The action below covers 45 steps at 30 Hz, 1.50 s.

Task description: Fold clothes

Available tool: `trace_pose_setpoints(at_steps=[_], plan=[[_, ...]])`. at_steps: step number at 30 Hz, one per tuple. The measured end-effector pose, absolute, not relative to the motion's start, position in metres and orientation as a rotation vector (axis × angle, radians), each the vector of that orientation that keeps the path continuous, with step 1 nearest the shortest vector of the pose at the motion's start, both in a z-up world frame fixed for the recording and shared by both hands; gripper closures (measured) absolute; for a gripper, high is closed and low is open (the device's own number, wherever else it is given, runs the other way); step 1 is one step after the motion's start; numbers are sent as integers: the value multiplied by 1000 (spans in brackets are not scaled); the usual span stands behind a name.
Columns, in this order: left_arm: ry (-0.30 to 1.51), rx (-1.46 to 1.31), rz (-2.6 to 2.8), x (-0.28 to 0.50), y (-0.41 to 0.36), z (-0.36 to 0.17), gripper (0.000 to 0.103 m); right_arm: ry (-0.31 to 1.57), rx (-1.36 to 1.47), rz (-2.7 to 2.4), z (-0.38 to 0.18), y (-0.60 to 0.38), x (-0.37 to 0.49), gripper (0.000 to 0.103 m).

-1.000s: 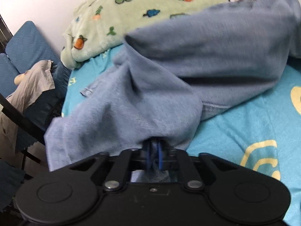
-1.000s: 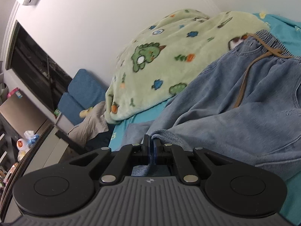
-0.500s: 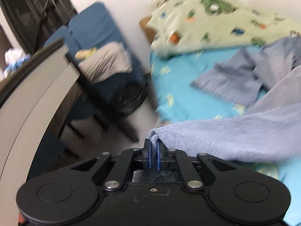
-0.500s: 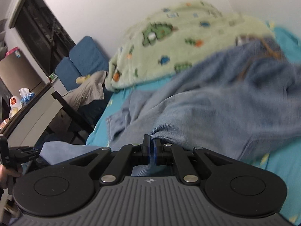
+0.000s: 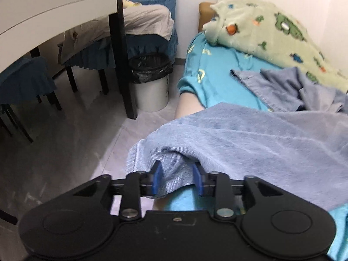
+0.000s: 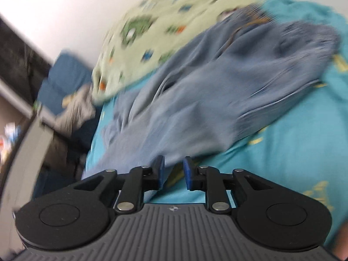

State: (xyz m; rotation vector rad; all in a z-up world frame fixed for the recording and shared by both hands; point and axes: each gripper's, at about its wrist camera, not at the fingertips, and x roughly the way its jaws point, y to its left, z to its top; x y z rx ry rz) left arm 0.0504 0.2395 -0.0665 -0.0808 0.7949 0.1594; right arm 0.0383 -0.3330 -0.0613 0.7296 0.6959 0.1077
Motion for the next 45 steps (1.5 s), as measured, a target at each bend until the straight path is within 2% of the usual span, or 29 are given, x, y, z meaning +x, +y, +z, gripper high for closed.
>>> trace_pose_setpoints(at_steps=[1, 3, 4, 10, 14, 18, 29, 35, 37, 41, 45], plan=[[783, -89, 161, 46, 237, -62, 66, 665, 752, 79, -57, -346, 35, 78], [750, -93, 146, 39, 230, -50, 62, 605, 773, 9, -49, -372, 32, 67], [727, -90, 130, 36, 224, -43, 55, 579, 781, -28, -46, -384, 33, 64], [649, -74, 99, 41, 185, -10, 45, 494, 924, -180, -56, -446, 44, 59], [624, -64, 45, 52, 145, 5, 44, 539, 960, -233, -77, -474, 71, 57], [622, -134, -52, 68, 97, 16, 44, 572, 971, -257, -100, -492, 91, 44], [691, -178, -151, 121, -40, -9, 44, 635, 988, -356, -143, -515, 115, 42], [716, -146, -129, 138, -60, -38, 44, 636, 890, -407, -154, -519, 136, 48], [720, -152, -121, 144, -58, -44, 44, 623, 869, -420, -157, -522, 143, 54], [726, -149, -115, 155, -53, -57, 44, 596, 829, -448, -151, -518, 150, 82], [744, -146, -121, 158, -48, -64, 44, 486, 736, -448, -115, -499, 148, 89]])
